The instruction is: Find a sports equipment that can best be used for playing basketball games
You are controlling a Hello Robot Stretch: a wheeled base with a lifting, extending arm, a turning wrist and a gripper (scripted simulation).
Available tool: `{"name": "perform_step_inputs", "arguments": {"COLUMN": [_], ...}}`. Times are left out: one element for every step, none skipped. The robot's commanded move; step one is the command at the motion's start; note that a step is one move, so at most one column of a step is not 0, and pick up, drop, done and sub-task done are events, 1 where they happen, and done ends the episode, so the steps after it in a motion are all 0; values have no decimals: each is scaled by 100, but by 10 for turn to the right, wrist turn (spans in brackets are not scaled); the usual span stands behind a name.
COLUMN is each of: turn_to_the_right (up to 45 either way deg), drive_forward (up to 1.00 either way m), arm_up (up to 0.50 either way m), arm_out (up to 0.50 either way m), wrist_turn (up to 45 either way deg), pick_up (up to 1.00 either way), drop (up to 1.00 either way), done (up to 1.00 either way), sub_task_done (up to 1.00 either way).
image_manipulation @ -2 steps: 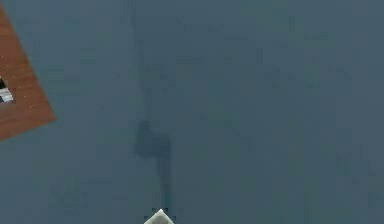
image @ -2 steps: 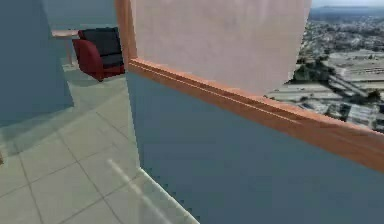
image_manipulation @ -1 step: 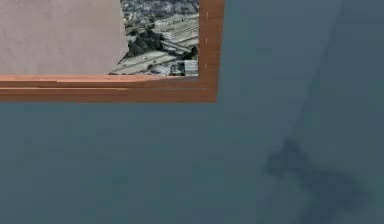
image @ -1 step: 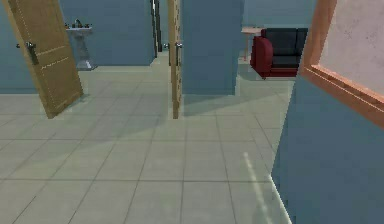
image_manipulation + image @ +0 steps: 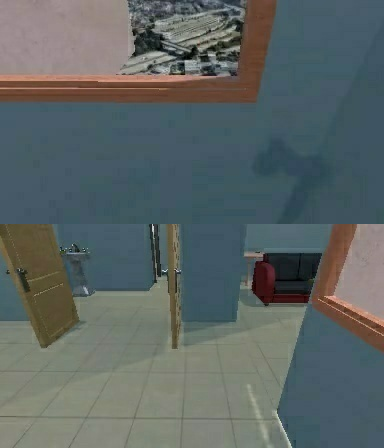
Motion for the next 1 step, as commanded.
{"name": "perform_step_inputs", "arguments": {"turn_to_the_right": [-180], "drive_forward": [0], "arm_up": [0], "arm_out": [0], "wrist_turn": [0], "pick_up": [0], "drop": [0], "done": [0], "sub_task_done": [0]}}
